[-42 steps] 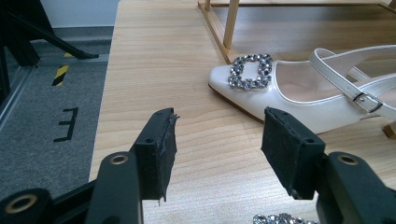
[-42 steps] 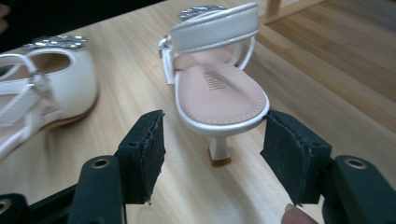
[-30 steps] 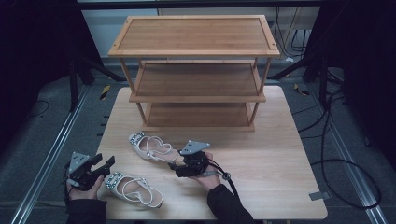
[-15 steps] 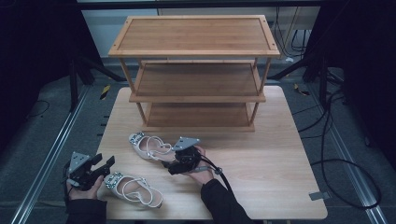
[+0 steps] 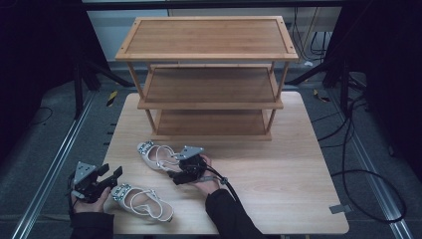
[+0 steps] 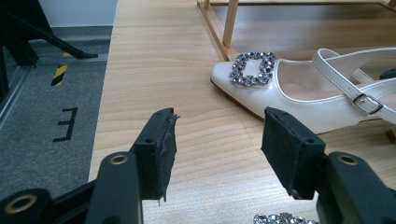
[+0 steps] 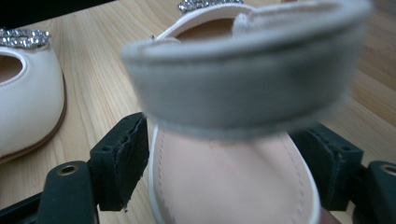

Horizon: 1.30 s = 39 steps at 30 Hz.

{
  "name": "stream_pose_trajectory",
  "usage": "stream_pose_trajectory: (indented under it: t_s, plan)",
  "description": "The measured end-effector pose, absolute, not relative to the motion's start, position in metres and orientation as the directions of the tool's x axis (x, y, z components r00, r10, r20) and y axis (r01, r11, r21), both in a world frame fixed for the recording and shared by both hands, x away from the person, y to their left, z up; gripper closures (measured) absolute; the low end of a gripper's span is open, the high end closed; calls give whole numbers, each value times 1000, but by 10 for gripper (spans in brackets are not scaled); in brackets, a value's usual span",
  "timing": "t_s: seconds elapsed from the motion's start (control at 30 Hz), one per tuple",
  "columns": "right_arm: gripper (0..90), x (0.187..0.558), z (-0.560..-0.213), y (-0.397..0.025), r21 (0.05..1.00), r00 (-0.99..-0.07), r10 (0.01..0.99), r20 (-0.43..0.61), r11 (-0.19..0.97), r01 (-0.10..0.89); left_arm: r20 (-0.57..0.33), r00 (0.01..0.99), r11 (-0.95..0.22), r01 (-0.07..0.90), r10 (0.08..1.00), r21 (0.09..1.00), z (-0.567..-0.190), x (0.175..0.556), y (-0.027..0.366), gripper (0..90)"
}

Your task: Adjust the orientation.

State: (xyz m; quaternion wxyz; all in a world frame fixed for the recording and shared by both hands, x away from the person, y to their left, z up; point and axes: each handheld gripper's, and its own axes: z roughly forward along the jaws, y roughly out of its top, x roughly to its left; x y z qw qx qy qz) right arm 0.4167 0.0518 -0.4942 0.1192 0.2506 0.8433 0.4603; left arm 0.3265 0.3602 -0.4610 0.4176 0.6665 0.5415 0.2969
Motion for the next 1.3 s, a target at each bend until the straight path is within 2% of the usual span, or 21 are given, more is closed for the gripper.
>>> stream_pose_trajectory:
  t_s: [0.27, 0.6, 0.9, 1.3]
  plan:
    - [322, 418, -496, 63, 834, -852, 523, 5, 467, 292, -57, 239, -65, 475, 969, 878, -461, 327, 360, 434]
    - [385, 417, -493, 61, 833, -857, 512, 60, 448, 325, -59, 240, -64, 475, 969, 877, -461, 327, 360, 435]
    - [393, 411, -485, 55, 834, -851, 522, 63, 440, 332, -59, 241, -65, 475, 969, 878, -461, 327, 360, 435]
    - [394, 401, -467, 25, 865, -835, 546, 71, 383, 325, -60, 240, -64, 479, 969, 876, -462, 328, 361, 435]
